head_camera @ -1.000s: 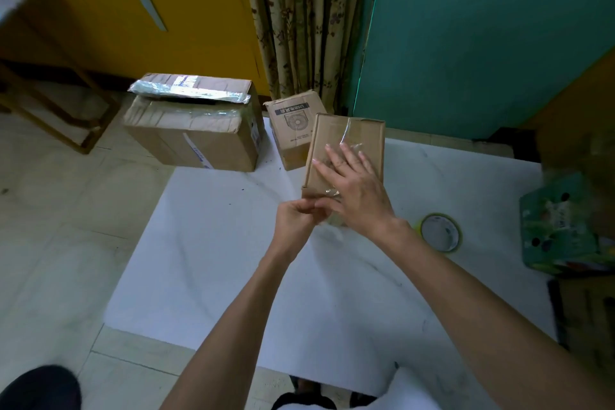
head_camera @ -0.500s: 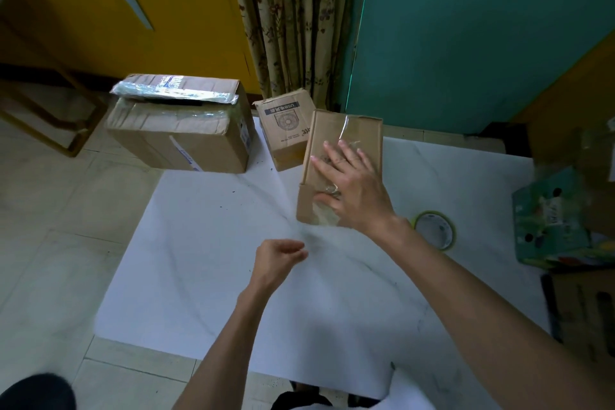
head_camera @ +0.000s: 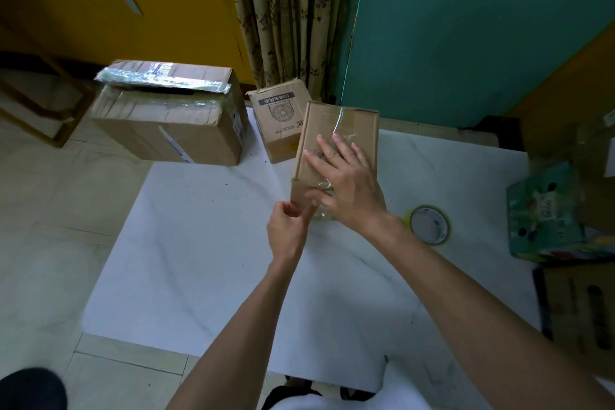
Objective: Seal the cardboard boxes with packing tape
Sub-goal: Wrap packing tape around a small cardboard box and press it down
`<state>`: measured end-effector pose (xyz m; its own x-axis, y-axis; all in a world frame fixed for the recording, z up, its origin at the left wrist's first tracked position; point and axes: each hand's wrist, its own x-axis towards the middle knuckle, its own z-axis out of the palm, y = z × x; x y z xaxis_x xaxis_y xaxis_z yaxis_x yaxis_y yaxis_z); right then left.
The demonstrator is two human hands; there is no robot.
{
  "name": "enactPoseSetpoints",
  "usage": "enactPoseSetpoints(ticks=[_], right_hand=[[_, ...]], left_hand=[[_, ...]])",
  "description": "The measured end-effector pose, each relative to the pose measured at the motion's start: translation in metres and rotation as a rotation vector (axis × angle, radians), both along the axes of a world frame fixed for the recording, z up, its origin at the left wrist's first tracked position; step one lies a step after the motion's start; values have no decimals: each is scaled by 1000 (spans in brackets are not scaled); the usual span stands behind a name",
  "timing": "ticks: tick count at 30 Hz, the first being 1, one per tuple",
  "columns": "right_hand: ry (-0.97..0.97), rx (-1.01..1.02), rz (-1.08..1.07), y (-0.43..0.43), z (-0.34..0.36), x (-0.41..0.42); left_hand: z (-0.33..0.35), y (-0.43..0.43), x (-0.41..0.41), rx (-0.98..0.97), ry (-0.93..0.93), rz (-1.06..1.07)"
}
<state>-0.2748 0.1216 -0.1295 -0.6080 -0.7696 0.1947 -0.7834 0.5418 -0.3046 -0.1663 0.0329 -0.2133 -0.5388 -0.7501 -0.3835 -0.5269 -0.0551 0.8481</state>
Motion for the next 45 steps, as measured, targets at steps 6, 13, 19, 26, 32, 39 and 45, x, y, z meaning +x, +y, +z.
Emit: enactPoseSetpoints(ticks=[6,13,19,26,32,39,45], right_hand=[[43,34,2,-2,-2,2],[113,11,-17,-3,-3,8],[135,-10,-28,-4,-7,10],[-29,-37,235,30,9,-15],[-74,-388,30,58,-4,-9],[-1304,-812,-717,37,4,17],[-1147,-528,-654,37,28,18]], left_hand=[[-1,-13,-5,-130,-192,-136],[-6,-13,-10,-272,-228,-286],[-9,-19,-10,-306,-218,-334],[51,-95,1,-247,-31,-363],[127,-100,-47,-194,283,-286],[117,-71,-67,-87,30,-463],[105,-53,-47,-193,-15,-382]])
